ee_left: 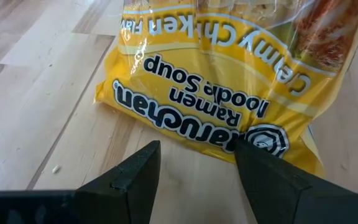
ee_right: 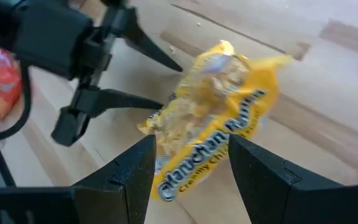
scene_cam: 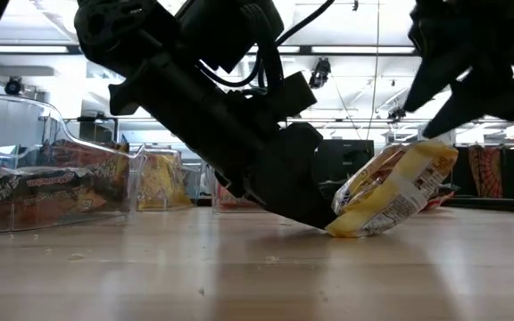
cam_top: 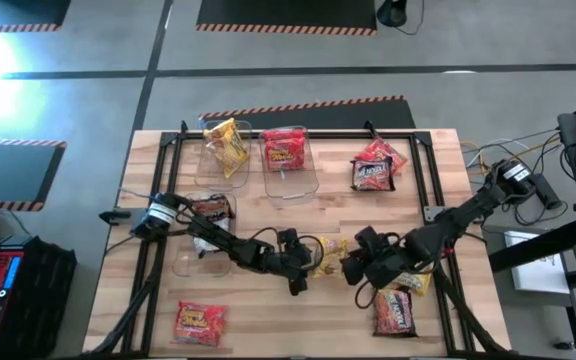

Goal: Sort Maruchan noodles
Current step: Put the yellow noodle pack into the top left transparent bin

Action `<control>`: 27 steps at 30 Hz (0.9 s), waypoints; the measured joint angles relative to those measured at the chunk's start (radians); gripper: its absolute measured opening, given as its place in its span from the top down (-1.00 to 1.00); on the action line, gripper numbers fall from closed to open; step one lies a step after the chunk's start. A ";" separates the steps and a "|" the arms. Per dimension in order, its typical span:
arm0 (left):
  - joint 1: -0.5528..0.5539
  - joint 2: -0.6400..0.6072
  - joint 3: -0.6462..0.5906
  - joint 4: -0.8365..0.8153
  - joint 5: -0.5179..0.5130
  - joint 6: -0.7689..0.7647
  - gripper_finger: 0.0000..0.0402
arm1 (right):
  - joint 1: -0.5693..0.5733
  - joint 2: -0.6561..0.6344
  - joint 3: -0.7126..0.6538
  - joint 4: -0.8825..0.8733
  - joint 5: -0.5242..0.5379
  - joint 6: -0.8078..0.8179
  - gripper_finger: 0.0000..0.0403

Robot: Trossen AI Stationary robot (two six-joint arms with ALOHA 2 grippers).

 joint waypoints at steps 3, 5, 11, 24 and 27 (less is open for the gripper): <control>0.000 0.000 0.000 0.001 0.000 0.000 0.04 | 0.000 -0.009 -0.039 0.008 0.000 0.059 0.05; 0.000 0.000 0.000 0.001 0.000 0.000 0.04 | 0.000 -0.011 -0.057 0.009 -0.005 0.086 0.05; 0.000 0.000 0.000 0.003 0.000 0.000 0.04 | 0.000 -0.012 -0.103 0.091 -0.007 0.107 0.05; 0.003 0.000 0.000 0.004 0.002 0.000 0.04 | -0.003 -0.009 -0.201 0.288 0.030 0.087 0.05; 0.003 0.000 0.000 0.004 0.002 0.000 0.04 | -0.003 -0.009 -0.202 0.297 0.029 0.089 0.05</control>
